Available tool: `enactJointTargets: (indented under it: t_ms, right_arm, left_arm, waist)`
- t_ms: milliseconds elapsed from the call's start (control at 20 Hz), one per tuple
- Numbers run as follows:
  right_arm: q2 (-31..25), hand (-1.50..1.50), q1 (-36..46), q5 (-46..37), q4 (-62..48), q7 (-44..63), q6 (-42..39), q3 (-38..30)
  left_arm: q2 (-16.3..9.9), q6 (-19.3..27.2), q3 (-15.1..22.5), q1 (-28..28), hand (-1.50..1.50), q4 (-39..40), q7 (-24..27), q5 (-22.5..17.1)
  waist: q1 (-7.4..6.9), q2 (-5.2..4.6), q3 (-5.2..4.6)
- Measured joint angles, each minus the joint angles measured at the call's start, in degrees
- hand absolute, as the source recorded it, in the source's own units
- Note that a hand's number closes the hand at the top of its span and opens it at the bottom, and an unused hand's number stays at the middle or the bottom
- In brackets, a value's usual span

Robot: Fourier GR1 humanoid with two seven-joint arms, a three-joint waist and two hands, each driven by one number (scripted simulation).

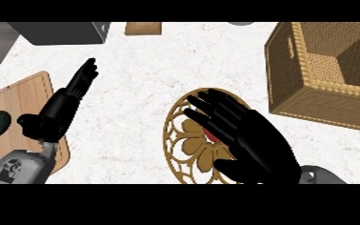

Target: Pick the bell pepper from the placemat and place it in the basket

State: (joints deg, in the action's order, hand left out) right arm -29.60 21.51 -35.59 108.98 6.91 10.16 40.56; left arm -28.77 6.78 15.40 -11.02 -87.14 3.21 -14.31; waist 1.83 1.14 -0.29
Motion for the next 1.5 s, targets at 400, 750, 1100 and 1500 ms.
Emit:
enactJointTargets:
  t_ms: [400, 750, 1100, 1500]
  right_arm:
    - [-7.51, -1.50, 5.30, -0.35, 12.24, 21.11, -25.53, 1.22]
    - [-9.63, -1.50, 5.95, 14.24, 24.36, 34.86, -43.49, -6.86]
    - [-6.62, -1.50, 4.69, 19.03, 26.67, 37.63, -49.79, -13.84]
    - [-1.48, -1.50, -1.18, 8.60, 21.02, 27.09, -46.57, -14.16]
  left_arm:
    - [-0.14, -0.85, -0.67, 0.49, 0.00, -0.14, 0.40, 0.02]
    - [0.11, -2.92, -2.20, 0.58, 0.00, -0.25, 0.84, -0.07]
    - [2.29, -4.67, -4.11, -0.39, 0.00, -0.78, -0.88, 2.25]
    - [5.15, -6.12, -5.41, -0.56, 0.00, -1.14, -2.03, 4.78]
  waist:
    - [-0.24, -0.21, -0.04]
    - [-1.04, -0.73, 0.14]
    - [-1.62, -1.00, 0.25]
    - [-1.90, -1.16, 0.32]
